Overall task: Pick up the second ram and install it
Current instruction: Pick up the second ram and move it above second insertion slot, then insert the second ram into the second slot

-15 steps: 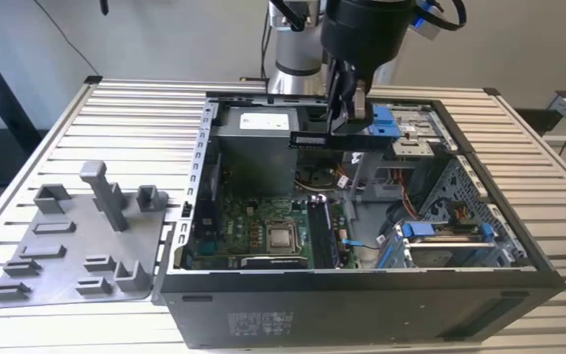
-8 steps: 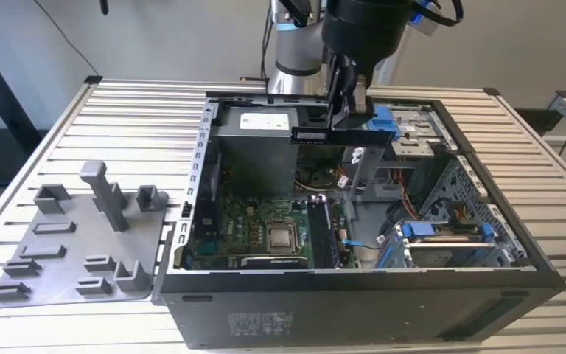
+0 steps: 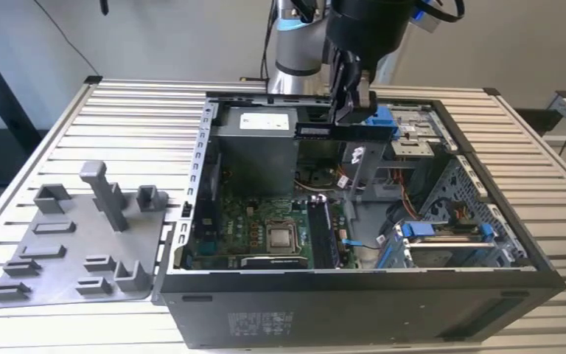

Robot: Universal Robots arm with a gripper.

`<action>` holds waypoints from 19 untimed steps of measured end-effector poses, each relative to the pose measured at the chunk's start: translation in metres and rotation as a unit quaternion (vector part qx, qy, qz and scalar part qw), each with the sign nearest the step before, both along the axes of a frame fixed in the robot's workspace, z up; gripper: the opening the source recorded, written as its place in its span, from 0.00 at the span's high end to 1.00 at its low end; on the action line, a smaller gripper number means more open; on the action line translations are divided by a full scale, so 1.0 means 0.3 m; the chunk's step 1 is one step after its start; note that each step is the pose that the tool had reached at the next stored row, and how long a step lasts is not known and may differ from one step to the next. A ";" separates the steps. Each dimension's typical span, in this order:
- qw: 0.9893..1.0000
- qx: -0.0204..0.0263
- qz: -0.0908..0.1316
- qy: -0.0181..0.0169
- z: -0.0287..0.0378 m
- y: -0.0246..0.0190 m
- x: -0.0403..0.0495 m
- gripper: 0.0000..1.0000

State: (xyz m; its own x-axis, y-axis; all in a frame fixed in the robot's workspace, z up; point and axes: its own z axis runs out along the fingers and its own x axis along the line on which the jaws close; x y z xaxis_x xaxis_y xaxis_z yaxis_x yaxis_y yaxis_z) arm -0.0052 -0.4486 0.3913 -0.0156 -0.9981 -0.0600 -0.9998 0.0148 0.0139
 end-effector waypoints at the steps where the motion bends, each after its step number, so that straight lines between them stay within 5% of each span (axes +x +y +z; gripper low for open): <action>1: 1.000 0.000 0.000 0.000 0.000 0.002 0.002 0.86; 19: 1.000 0.000 -0.003 0.000 0.000 0.006 0.005 0.86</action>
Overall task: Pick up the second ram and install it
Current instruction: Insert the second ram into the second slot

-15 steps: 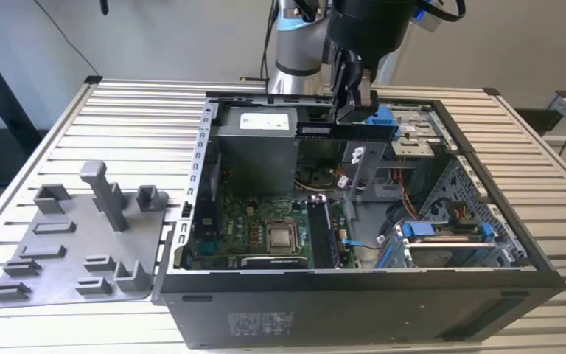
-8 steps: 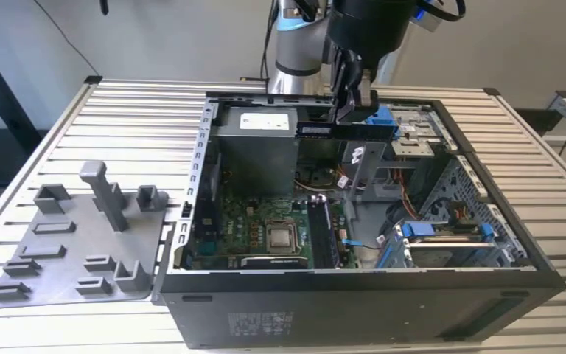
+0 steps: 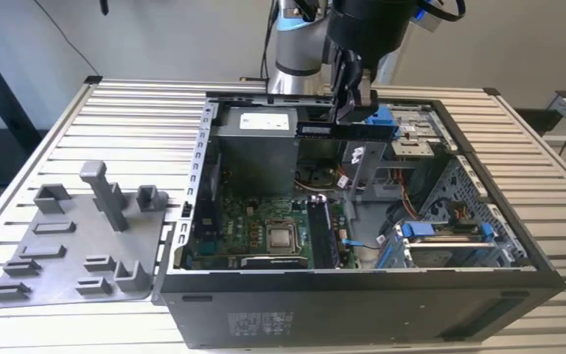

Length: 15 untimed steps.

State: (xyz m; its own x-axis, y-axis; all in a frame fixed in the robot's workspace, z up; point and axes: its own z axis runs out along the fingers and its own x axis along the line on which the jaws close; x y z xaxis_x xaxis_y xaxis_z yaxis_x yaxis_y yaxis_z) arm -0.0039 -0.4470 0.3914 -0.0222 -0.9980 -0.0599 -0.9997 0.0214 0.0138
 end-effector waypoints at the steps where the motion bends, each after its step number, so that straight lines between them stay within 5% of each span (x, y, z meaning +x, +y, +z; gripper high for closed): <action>1: 1.000 0.000 -0.004 0.000 0.000 0.000 0.000 0.86; 8: 0.998 0.000 -0.056 0.000 -0.002 0.000 0.000 0.86; 15: 0.993 0.000 -0.114 0.000 -0.004 0.000 0.000 0.86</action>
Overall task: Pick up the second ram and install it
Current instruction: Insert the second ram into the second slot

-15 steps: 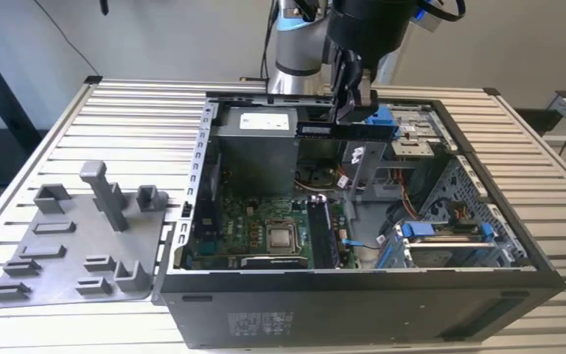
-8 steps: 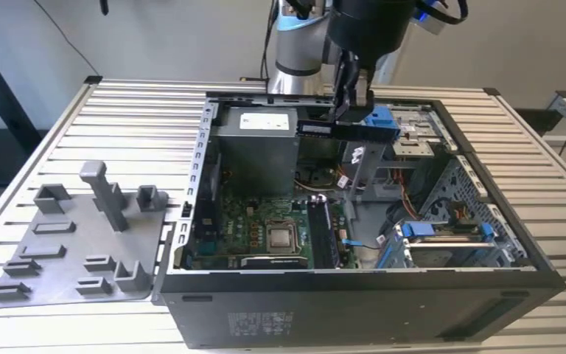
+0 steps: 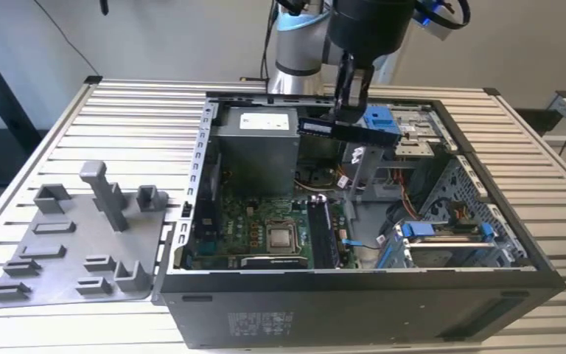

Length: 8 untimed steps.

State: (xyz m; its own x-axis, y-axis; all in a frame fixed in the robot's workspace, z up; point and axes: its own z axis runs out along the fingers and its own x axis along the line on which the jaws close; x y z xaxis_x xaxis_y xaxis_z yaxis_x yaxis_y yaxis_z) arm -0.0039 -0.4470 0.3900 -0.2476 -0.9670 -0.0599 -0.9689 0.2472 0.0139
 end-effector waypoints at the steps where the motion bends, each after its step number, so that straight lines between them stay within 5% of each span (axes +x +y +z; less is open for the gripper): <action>1: 1.000 0.000 -0.010 0.000 0.000 0.000 0.000 0.86; 8: 0.998 0.000 -0.071 0.000 -0.002 0.000 0.000 0.86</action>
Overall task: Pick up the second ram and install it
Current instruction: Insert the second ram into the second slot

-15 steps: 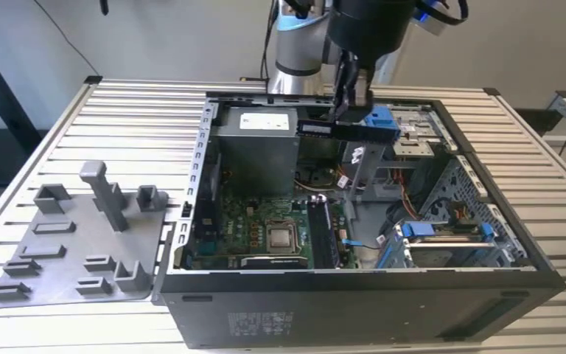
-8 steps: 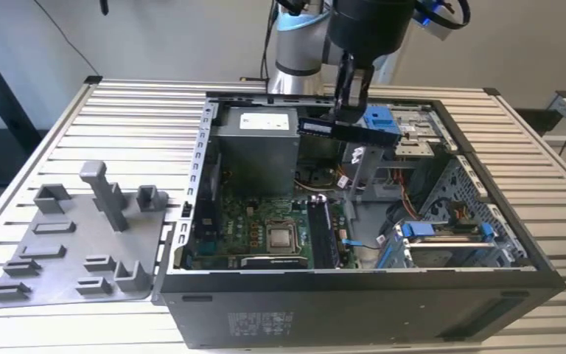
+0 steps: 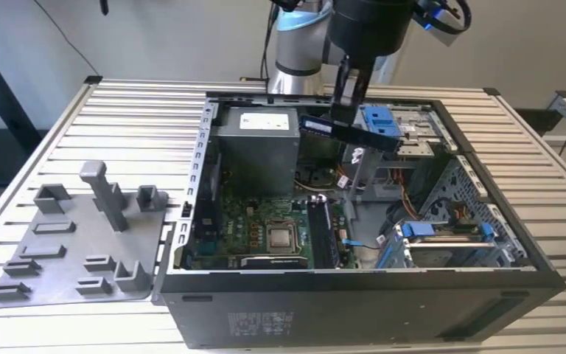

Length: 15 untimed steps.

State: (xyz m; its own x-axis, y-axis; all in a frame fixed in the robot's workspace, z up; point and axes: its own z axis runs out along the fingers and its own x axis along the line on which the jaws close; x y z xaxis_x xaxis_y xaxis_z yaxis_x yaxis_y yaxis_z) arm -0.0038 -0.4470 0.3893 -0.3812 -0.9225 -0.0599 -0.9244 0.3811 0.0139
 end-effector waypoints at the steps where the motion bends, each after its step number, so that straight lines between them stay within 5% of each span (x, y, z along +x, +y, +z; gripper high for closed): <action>1: 1.000 0.000 -0.006 0.000 0.000 0.000 0.000 0.86; 8: 0.999 0.000 -0.047 0.000 -0.001 0.000 0.000 0.86; 15: 0.996 0.000 -0.091 0.000 -0.001 0.000 0.000 0.86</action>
State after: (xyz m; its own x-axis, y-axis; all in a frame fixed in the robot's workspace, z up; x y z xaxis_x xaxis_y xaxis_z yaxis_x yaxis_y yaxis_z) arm -0.0038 -0.4470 0.3889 -0.5419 -0.8383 -0.0598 -0.8402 0.5421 0.0140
